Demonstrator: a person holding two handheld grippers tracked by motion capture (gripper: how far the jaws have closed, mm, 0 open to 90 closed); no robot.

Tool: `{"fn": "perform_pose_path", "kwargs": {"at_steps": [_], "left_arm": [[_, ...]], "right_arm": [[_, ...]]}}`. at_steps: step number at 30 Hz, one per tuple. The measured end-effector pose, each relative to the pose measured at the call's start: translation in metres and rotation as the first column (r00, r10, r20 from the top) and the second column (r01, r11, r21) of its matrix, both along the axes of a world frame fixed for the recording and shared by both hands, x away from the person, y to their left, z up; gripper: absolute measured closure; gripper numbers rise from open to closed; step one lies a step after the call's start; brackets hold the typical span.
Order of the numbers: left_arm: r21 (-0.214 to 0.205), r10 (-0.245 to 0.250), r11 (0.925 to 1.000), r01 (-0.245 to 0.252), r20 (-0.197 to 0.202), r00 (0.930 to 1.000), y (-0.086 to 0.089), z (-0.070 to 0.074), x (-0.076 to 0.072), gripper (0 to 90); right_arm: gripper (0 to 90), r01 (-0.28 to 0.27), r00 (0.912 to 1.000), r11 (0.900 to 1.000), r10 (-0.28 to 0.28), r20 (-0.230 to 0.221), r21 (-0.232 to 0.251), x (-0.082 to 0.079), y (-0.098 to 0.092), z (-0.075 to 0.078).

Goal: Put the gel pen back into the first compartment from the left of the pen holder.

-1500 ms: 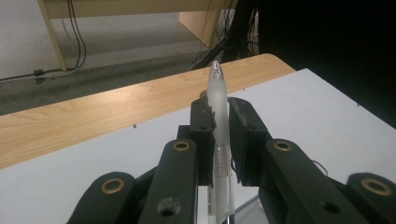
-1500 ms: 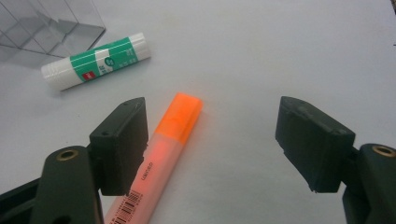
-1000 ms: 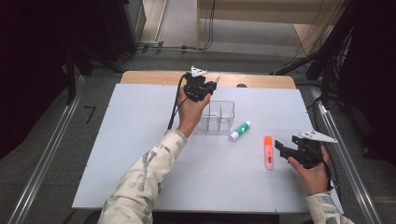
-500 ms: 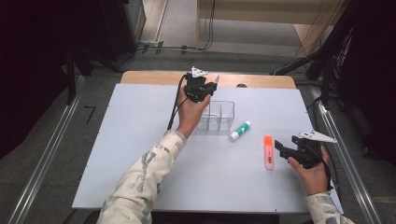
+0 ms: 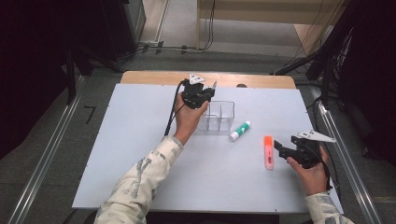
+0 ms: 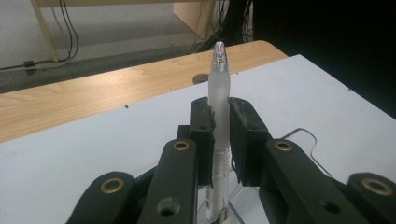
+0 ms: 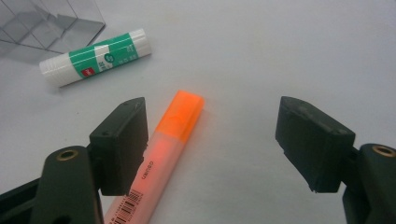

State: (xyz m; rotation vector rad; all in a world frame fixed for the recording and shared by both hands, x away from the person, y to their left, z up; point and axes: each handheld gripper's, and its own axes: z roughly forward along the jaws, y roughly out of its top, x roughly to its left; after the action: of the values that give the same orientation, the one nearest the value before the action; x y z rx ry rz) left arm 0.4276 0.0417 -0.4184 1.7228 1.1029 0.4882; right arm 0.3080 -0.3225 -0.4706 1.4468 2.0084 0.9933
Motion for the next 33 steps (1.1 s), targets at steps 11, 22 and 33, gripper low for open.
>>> {"fn": "perform_pose_path", "kwargs": {"at_steps": [11,22,33], "left_arm": [[0.018,0.006,0.9998,-0.007,0.018,0.9998,0.003,-0.002,-0.011,70.4],[0.009,0.036,0.9993,-0.036,0.038,0.9986,0.011,0.000,-0.023,44.5],[0.018,0.071,0.9973,-0.072,0.051,0.9962,0.024,-0.003,-0.037,28.3]], "right_arm": [[24.3,0.000,1.0000,1.0000,0.000,-0.002,-0.001,0.000,0.001,0.000],[24.3,-0.002,1.0000,1.0000,0.002,-0.004,-0.006,0.000,0.001,-0.001],[24.0,-0.002,1.0000,1.0000,0.002,-0.003,-0.010,0.000,0.003,-0.001]]}}
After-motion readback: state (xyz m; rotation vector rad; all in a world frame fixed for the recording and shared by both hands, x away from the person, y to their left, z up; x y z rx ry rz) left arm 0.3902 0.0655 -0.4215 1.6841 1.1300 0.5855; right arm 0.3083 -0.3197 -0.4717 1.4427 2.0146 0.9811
